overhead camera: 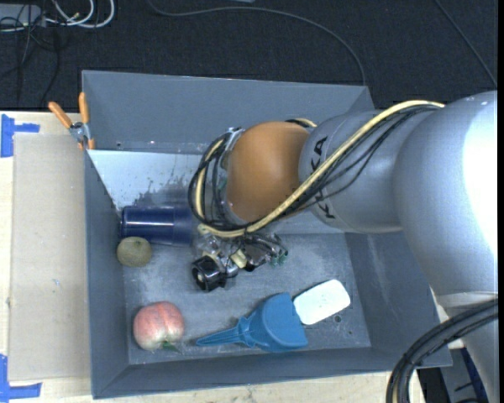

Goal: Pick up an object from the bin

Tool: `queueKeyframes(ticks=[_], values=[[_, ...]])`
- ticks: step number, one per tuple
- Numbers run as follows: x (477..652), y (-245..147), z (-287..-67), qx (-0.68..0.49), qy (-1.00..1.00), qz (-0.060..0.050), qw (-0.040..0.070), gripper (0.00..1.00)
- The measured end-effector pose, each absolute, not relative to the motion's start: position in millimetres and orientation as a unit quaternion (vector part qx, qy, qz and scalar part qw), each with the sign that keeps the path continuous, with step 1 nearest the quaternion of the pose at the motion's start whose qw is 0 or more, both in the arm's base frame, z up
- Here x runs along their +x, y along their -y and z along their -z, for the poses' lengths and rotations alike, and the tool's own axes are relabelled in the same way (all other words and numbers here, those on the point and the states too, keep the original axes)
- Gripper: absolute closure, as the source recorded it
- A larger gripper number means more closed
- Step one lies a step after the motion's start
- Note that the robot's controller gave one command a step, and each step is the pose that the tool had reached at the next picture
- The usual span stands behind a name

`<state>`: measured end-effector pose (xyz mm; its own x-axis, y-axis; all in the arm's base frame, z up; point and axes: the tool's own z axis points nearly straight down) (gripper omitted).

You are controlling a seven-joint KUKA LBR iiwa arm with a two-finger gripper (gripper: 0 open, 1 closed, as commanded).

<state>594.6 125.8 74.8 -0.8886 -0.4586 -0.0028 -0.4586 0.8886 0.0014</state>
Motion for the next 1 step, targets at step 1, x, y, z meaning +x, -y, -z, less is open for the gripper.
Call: queueKeyframes(ticks=[1], values=[[593.5, -125.8, -82.4, -0.236, -0.972, -0.001, -0.001, 1.0]])
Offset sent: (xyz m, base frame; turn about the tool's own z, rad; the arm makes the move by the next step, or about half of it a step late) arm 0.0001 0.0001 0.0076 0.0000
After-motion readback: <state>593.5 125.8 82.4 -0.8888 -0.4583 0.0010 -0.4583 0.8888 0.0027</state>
